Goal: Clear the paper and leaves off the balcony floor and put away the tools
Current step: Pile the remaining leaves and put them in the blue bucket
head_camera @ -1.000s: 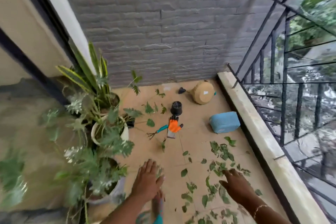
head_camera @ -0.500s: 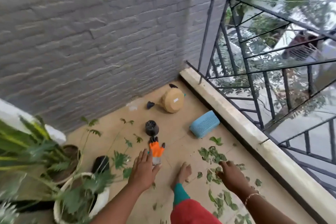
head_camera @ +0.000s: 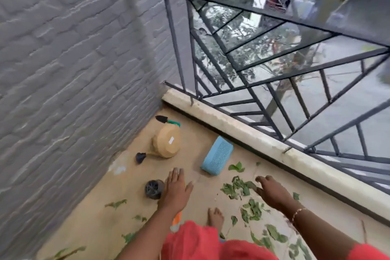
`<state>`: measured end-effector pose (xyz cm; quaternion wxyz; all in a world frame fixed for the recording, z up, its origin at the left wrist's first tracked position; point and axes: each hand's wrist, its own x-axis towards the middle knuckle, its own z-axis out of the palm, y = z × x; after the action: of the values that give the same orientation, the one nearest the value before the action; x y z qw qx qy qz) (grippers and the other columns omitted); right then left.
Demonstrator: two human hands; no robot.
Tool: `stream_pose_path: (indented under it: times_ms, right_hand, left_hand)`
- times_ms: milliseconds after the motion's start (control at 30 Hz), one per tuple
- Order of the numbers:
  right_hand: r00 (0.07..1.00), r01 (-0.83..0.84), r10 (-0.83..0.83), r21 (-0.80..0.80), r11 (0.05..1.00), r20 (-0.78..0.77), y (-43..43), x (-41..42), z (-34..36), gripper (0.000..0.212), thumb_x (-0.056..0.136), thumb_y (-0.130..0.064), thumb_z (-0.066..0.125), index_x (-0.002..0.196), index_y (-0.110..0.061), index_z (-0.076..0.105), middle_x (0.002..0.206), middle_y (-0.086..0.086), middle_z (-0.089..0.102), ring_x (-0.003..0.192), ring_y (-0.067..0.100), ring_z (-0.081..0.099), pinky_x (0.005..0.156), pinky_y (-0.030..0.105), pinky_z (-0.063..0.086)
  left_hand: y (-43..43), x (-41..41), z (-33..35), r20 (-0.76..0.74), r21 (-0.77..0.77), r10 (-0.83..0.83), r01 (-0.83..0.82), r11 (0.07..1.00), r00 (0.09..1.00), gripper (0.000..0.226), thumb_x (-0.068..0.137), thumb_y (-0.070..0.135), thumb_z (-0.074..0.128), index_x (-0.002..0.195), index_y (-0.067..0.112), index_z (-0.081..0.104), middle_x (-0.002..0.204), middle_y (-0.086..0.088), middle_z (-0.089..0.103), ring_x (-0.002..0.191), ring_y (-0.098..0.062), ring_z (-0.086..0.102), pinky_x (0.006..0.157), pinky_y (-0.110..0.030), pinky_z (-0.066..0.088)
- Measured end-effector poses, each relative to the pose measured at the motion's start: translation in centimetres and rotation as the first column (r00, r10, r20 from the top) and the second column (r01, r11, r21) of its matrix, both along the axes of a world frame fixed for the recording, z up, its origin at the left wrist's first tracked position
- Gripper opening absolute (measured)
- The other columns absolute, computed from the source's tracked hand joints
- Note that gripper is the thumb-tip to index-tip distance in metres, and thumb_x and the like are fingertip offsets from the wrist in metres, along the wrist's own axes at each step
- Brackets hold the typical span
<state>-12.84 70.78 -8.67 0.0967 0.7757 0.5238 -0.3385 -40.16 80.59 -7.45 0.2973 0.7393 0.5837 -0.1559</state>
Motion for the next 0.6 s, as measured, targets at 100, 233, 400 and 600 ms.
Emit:
stream_pose_path:
  times_ms: [100, 233, 400, 600]
  right_hand:
    - [0.994, 0.109, -0.109, 0.011, 0.994, -0.024, 0.8, 0.5, 0.0, 0.038, 0.097, -0.038, 0.04, 0.128, -0.016, 0.045, 0.121, 0.01, 0.052, 0.107, 0.025, 0.056, 0.092, 0.032, 0.044]
    - [0.948, 0.314, -0.313, 0.012, 0.949, -0.056, 0.4, 0.7, -0.2, 0.04, 0.098, -0.033, 0.041, 0.134, -0.015, 0.041, 0.131, 0.012, 0.046, 0.116, 0.026, 0.05, 0.096, 0.032, 0.039]
    - [0.788, 0.613, -0.611, -0.006, 0.79, -0.071, -0.9, 0.6, -0.9, 0.038, 0.099, -0.03, 0.04, 0.133, -0.013, 0.041, 0.129, 0.014, 0.048, 0.115, 0.028, 0.051, 0.096, 0.033, 0.04]
    - [0.368, 0.929, -0.908, 0.027, 0.37, -0.199, -1.9, -2.0, -3.3, 0.036, 0.097, -0.028, 0.043, 0.127, -0.008, 0.048, 0.123, 0.015, 0.052, 0.112, 0.029, 0.051, 0.091, 0.035, 0.042]
  left_hand:
    - [3.1, 2.3, -0.5, -0.013, -0.016, -0.114, 0.114, 0.993, 0.993, 0.064, 0.1, 0.044, 0.028, 0.15, 0.011, 0.006, 0.158, -0.01, 0.002, 0.146, -0.023, 0.001, 0.117, -0.034, 0.007]
    - [6.6, 5.8, -1.8, -0.007, -0.066, -0.287, 0.286, 0.956, 0.958, 0.066, 0.099, 0.044, 0.031, 0.15, 0.01, 0.006, 0.158, -0.01, 0.001, 0.146, -0.022, -0.001, 0.118, -0.033, 0.006]
    - [11.2, 10.7, -3.3, 0.019, -0.09, -0.532, 0.531, 0.843, 0.847, 0.071, 0.096, 0.05, 0.033, 0.149, 0.008, 0.012, 0.158, -0.012, 0.006, 0.146, -0.024, 0.003, 0.118, -0.035, 0.007]
    - [14.0, 16.4, -5.6, 0.084, -0.064, -0.727, 0.731, 0.679, 0.682, 0.064, 0.098, 0.042, 0.036, 0.148, 0.008, 0.017, 0.157, -0.011, 0.011, 0.146, -0.021, 0.006, 0.118, -0.032, 0.009]
